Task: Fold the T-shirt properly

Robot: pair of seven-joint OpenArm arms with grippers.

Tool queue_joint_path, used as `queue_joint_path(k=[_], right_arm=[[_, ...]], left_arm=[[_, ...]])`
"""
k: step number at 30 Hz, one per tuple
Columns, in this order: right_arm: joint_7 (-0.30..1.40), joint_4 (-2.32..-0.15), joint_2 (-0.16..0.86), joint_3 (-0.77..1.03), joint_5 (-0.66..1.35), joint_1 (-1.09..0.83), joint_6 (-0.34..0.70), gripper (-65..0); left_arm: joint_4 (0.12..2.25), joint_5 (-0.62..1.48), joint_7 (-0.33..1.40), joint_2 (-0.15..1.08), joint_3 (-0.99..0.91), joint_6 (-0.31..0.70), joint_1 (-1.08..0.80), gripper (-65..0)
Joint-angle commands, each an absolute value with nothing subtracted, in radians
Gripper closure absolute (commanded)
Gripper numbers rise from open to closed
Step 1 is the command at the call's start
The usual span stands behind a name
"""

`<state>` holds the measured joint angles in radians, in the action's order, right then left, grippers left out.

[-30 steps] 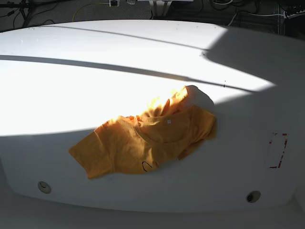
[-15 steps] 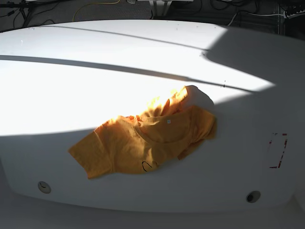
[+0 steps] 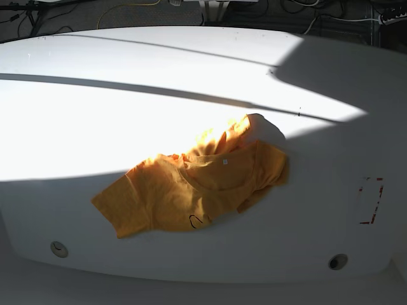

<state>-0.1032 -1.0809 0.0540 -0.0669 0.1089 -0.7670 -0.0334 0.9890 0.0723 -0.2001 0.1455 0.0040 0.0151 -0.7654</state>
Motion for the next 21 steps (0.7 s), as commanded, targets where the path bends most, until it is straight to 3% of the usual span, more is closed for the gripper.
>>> queue_joint_path(k=[1,21], right_arm=[[-0.064,-1.214,0.07,-0.065,0.111,-0.846,-0.039,-0.5],[-0.05,-1.682,0.099,-0.036,0.119,-1.185,-0.041,-0.3]], left_arm=[[1.092,0.071,-0.203,0.142,-0.008,0.021,-0.848,-25.4],[1.578,0.071,-0.203,0.142,-0.133,0.021,-1.19,-25.4]])
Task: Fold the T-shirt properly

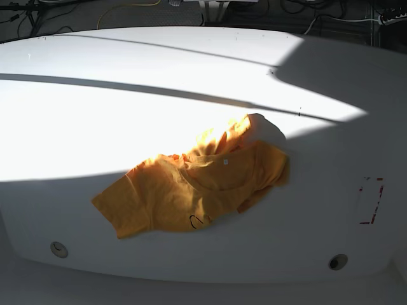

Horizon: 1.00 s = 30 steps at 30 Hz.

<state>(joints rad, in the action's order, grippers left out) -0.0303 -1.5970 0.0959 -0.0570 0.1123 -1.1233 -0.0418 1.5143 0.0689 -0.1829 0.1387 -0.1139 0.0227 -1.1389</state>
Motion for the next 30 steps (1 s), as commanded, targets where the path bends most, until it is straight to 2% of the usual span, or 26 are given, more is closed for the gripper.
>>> queue_joint_path(k=[1,9,14,19,30], right_arm=[[-0.05,-1.716,0.093,-0.025,0.117,-1.204,-0.041,-0.3],[-0.05,-1.982,0.074,0.008,0.111,-1.336,-0.041,-0.3],[-0.058,-2.037,0.058,0.028,0.111,-1.353,-0.041,-0.3],[-0.059,-2.038,0.056,0.041,0.111,-1.277,-0.038,-0.3],[-0.059,-2.038,0.058,0.045,0.111,-1.067,-0.031,-0.6]], left_arm=[[1.604,0.071,-0.203,0.142,-0.142,0.021,-1.201,-25.4],[1.834,0.071,-0.203,0.14,-0.197,0.021,-1.287,-25.4],[1.931,0.073,-0.203,0.137,-0.22,0.021,-1.29,-25.4],[1.983,0.073,-0.203,0.137,-0.231,0.021,-1.274,-25.4],[2.003,0.068,-0.203,0.136,-0.229,0.021,-1.116,-26.4]])
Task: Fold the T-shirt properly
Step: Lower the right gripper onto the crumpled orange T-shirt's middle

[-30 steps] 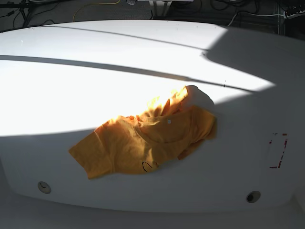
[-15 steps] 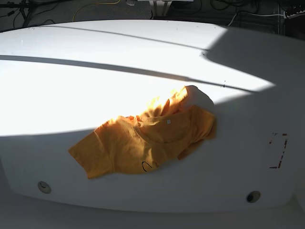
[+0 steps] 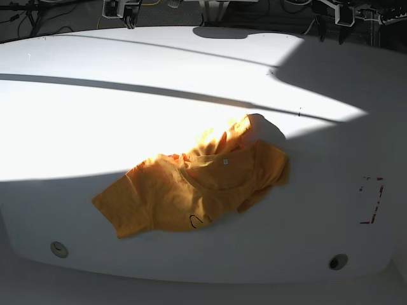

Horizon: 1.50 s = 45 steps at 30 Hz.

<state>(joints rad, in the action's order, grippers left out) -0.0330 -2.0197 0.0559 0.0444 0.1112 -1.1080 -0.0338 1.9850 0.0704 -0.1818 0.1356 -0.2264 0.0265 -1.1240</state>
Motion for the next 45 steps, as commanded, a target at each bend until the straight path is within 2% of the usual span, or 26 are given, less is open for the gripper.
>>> queue_joint_path(k=[1,3,6,8,10,11,16,18,26,30,37,45], right_arm=[[-0.058,-2.038,0.058,0.044,0.111,-1.049,-0.031,-0.6],[-0.053,-2.038,0.058,0.042,0.111,-1.009,-0.031,-0.6],[-0.05,-2.038,0.056,0.038,0.111,-0.944,-0.03,-0.8],[-0.044,-2.038,0.056,0.016,0.111,-0.9,-0.03,-2.1],[-0.016,-2.038,0.061,-0.004,0.111,-0.857,-0.03,-7.5],[0.008,-2.038,0.071,-0.018,0.111,-0.826,-0.03,-14.0],[0.085,-2.032,0.102,-0.067,0.116,-0.699,-0.03,-34.2],[0.119,-2.029,0.108,-0.096,0.113,-0.653,-0.03,-36.9],[0.309,-1.998,0.108,-0.174,0.114,-0.389,-0.03,-37.4],[0.406,-1.956,0.108,-0.22,0.117,-0.234,-0.03,-37.3],[0.438,-1.822,0.108,-0.285,0.114,-0.031,-0.03,-37.7],[0.44,-1.618,0.102,-0.286,0.119,0.113,-0.03,-37.9]], left_arm=[[2.003,0.067,-0.203,0.136,-0.228,0.021,-1.107,-27.9],[2.003,0.067,-0.203,0.136,-0.228,0.021,-1.084,-33.8],[2.003,0.065,-0.203,0.136,-0.228,0.018,-1.043,-45.8],[2.003,0.065,-0.203,0.14,-0.228,0.018,-1.021,-50.3],[2.003,0.065,-0.203,0.147,-0.228,0.018,-1.006,-50.1],[2.003,0.065,-0.203,0.156,-0.228,0.018,-0.995,-49.0],[2.0,0.065,-0.203,0.165,-0.228,0.019,-0.943,-46.4],[1.995,0.065,-0.203,0.16,-0.228,0.021,-0.924,-46.4],[1.994,0.065,-0.203,0.157,-0.203,0.021,-0.858,-46.3],[1.997,0.065,-0.203,0.156,-0.177,0.021,-0.857,-43.9],[1.997,0.065,-0.203,0.156,-0.153,0.021,-0.863,-41.5],[1.997,0.067,-0.206,0.156,-0.153,0.021,-0.926,-40.3]])
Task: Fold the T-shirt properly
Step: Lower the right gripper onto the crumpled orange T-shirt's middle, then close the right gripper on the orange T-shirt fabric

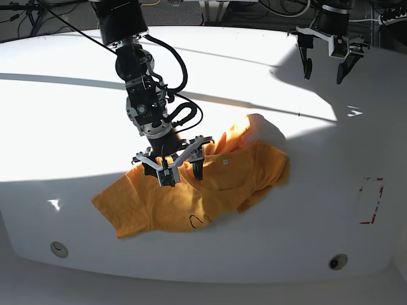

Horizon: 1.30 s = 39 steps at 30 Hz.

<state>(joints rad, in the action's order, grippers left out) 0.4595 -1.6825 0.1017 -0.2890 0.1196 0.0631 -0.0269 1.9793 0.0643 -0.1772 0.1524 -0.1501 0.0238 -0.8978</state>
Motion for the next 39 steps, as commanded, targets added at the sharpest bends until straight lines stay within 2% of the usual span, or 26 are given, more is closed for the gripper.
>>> queue_joint_path(k=[1,7,17,20,23,26,31,33,39], right_arm=[[0.438,-1.593,0.102,-0.286,0.119,0.127,-0.028,-37.9],[0.437,-1.468,0.102,-0.282,0.12,0.186,0.033,-37.9],[0.435,-1.429,0.097,-0.282,0.12,0.191,0.093,-36.5],[0.435,-1.431,0.097,-0.282,0.12,0.186,0.093,-28.2],[0.435,-1.423,0.097,-0.282,0.122,0.186,0.094,-13.0],[0.437,-1.425,0.097,-0.282,0.122,0.185,0.107,-0.5],[0.44,-1.457,0.097,-0.28,0.122,0.165,0.119,-1.7],[0.44,-1.486,0.097,-0.277,0.122,0.151,0.113,-0.3],[0.447,-1.679,0.097,-0.26,0.117,0.096,0.11,0.0]], left_arm=[[1.997,0.067,-0.206,0.156,-0.153,0.021,-0.931,-40.3],[1.994,0.067,-0.206,0.156,-0.153,0.021,-0.935,-40.3],[1.994,0.067,-0.205,0.156,-0.153,0.021,-0.935,-40.3],[1.994,0.067,-0.205,0.156,-0.153,0.021,-0.932,-40.3],[1.994,0.067,-0.205,0.156,-0.153,0.021,-0.929,-40.3],[1.994,0.065,-0.205,0.156,-0.153,0.021,-0.928,-40.3],[1.992,0.065,-0.205,0.156,-0.153,0.019,-0.928,-40.3],[1.992,0.065,-0.205,0.156,-0.153,0.019,-0.926,-40.3],[1.992,0.065,-0.205,0.156,-0.153,0.019,-0.894,-40.3]])
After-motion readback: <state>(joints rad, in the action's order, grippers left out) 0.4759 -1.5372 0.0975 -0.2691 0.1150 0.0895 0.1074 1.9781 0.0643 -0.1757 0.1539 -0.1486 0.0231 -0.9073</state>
